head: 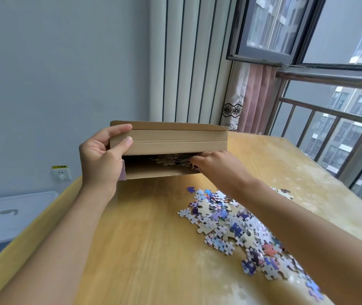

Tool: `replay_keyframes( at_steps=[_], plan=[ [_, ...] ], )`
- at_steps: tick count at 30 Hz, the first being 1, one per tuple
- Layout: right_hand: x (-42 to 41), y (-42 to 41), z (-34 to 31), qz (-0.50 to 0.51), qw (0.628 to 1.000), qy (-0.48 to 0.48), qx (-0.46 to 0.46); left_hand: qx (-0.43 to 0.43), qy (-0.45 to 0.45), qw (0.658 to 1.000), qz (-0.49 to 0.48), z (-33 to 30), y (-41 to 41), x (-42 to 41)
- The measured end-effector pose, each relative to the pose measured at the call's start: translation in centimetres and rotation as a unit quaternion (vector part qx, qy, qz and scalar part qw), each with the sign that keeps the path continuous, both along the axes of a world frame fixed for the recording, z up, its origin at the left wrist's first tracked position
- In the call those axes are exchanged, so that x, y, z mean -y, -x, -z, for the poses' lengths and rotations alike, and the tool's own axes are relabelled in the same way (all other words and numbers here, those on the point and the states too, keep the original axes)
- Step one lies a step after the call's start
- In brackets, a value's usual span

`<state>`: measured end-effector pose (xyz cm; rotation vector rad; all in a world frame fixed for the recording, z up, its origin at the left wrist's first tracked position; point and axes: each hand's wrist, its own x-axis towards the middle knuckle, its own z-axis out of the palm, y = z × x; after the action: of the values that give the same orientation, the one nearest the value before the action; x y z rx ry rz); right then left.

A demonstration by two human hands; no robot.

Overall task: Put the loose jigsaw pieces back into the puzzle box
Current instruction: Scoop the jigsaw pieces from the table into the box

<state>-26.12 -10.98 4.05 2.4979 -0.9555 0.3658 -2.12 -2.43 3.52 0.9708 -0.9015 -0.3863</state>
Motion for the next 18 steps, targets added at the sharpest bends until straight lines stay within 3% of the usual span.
replay_keyframes(
  at_steps=[11,18],
  plan=[
    [-0.9,-2.5,-0.5,0.061,0.995,-0.056,-0.063,0.002,0.000,1.000,0.001,0.1,0.3,-0.1],
    [-4.1,0.2,-1.5,0.028,0.992,-0.108,0.067,-0.014,0.014,1.000,0.012,0.0,-0.5,0.3]
  ],
)
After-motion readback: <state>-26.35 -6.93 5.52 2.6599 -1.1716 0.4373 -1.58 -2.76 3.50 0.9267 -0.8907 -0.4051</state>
